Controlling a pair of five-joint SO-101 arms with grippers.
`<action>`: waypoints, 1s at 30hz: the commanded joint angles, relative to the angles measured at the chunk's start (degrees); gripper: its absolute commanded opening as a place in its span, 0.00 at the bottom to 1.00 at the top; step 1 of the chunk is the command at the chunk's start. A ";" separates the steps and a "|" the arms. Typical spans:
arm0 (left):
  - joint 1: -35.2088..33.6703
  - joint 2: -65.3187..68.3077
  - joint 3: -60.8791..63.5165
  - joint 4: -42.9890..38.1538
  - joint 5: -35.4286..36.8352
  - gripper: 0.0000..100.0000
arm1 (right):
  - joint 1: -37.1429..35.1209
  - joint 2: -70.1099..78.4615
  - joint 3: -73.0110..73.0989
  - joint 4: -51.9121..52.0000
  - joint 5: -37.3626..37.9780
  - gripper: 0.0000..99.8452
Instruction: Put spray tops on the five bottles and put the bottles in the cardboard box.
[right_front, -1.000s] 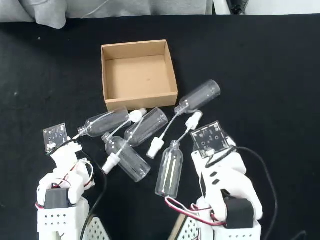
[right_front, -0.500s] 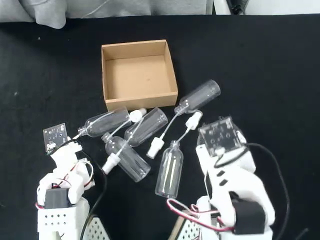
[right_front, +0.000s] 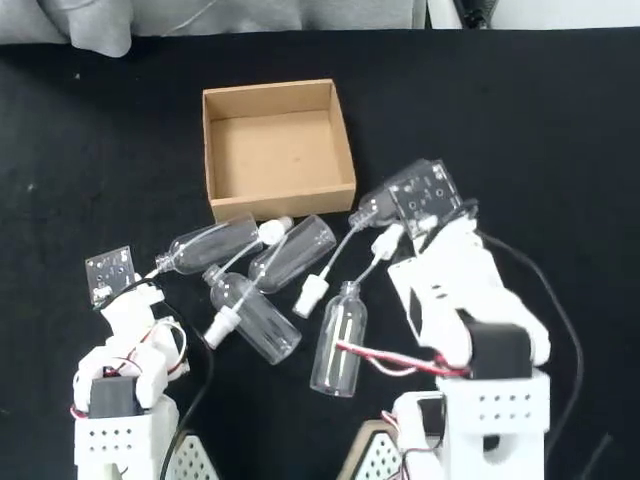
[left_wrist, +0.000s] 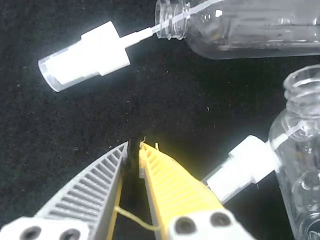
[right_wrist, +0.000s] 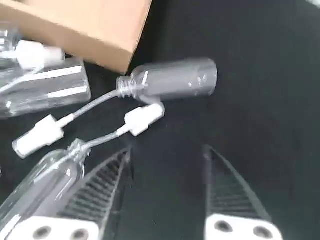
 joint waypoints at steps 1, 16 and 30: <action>0.22 -0.79 1.27 0.26 -0.18 0.03 | 0.88 5.49 -6.64 1.32 -0.70 0.22; 0.22 -0.79 1.27 0.26 -0.18 0.03 | 1.05 31.25 -26.15 0.79 -5.54 0.20; 0.22 -0.79 1.27 0.26 -0.18 0.03 | 1.14 49.27 -36.97 -6.86 -8.35 0.20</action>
